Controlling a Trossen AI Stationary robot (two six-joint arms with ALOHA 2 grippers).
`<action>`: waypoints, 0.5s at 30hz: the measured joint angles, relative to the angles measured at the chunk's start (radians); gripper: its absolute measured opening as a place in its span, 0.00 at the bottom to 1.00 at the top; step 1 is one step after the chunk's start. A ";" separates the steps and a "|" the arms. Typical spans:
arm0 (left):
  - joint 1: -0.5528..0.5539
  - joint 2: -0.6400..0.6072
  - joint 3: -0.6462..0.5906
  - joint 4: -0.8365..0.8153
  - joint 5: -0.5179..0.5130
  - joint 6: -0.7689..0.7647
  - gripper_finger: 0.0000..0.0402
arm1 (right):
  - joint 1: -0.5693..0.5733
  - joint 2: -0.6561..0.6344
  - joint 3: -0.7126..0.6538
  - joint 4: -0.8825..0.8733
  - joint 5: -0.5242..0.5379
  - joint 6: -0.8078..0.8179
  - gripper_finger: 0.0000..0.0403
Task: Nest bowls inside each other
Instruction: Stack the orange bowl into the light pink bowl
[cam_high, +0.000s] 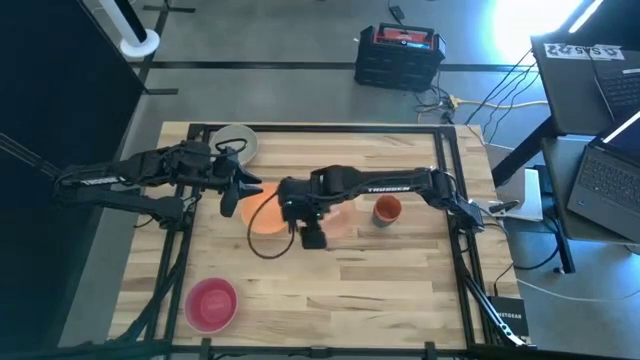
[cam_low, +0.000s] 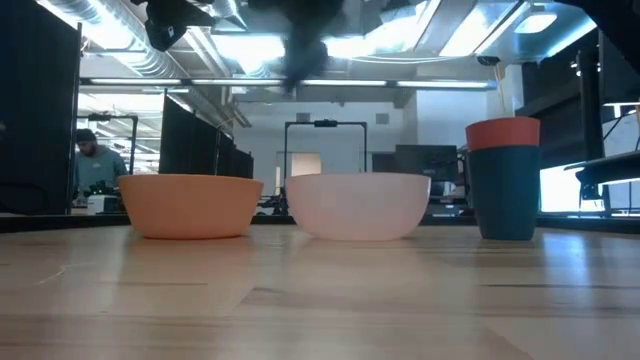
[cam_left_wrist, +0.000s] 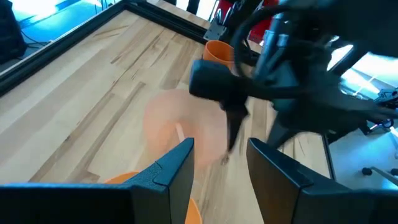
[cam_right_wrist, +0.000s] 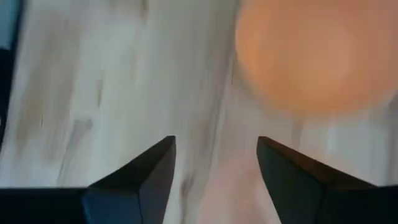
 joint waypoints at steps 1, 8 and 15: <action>0.003 -0.009 0.000 -0.012 -0.001 -0.001 0.33 | -0.001 0.012 0.000 0.012 -0.004 -0.020 0.52; 0.037 -0.093 0.000 -0.126 -0.009 -0.005 0.33 | -0.005 0.093 -0.002 0.092 -0.029 -0.161 0.49; 0.082 -0.177 0.000 -0.238 -0.023 -0.006 0.33 | -0.010 0.162 -0.004 0.182 -0.021 -0.267 0.47</action>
